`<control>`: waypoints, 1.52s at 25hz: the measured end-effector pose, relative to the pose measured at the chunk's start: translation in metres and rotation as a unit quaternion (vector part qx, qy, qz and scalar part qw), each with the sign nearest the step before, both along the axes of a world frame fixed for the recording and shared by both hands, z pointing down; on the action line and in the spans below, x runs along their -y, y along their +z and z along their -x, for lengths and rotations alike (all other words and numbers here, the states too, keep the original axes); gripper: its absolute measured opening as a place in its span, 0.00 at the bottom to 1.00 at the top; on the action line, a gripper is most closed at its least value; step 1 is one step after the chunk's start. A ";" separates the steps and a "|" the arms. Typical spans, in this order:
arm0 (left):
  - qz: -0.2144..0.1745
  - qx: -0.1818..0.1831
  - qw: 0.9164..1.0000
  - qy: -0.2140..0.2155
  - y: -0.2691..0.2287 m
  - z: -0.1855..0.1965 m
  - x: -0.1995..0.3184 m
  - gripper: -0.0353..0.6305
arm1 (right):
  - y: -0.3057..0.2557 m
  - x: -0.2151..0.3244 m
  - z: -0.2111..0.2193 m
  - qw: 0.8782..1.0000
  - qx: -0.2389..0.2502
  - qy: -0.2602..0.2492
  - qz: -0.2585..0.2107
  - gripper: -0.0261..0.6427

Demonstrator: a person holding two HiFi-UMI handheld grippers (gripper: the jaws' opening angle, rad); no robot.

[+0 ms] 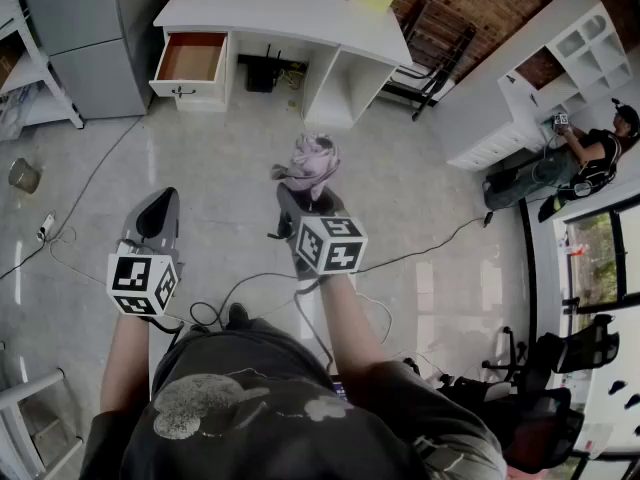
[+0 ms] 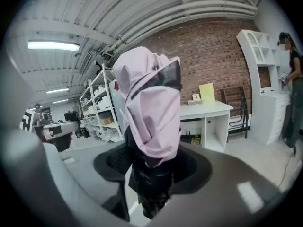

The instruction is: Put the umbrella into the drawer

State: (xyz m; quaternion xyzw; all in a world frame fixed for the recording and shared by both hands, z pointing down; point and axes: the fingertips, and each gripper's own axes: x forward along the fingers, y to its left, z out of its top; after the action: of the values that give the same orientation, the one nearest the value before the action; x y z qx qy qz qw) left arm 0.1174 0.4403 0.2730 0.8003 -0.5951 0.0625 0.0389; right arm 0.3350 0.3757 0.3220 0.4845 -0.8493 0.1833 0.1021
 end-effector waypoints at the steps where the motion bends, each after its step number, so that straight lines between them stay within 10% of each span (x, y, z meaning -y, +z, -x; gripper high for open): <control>1: -0.001 -0.002 1.000 -0.001 -0.001 -0.001 -0.001 0.07 | -0.001 -0.001 -0.002 1.000 0.001 0.003 -0.002 0.39; 38: 0.000 -0.009 1.000 0.007 -0.006 -0.002 0.030 0.07 | 0.001 0.016 -0.029 0.999 0.017 0.036 0.008 0.39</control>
State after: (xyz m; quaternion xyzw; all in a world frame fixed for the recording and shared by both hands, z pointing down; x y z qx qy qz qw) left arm 0.1195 0.4099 0.2675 0.8049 -0.5891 0.0559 0.0440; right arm 0.3638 0.3599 0.3226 0.5107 -0.8314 0.2018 0.0850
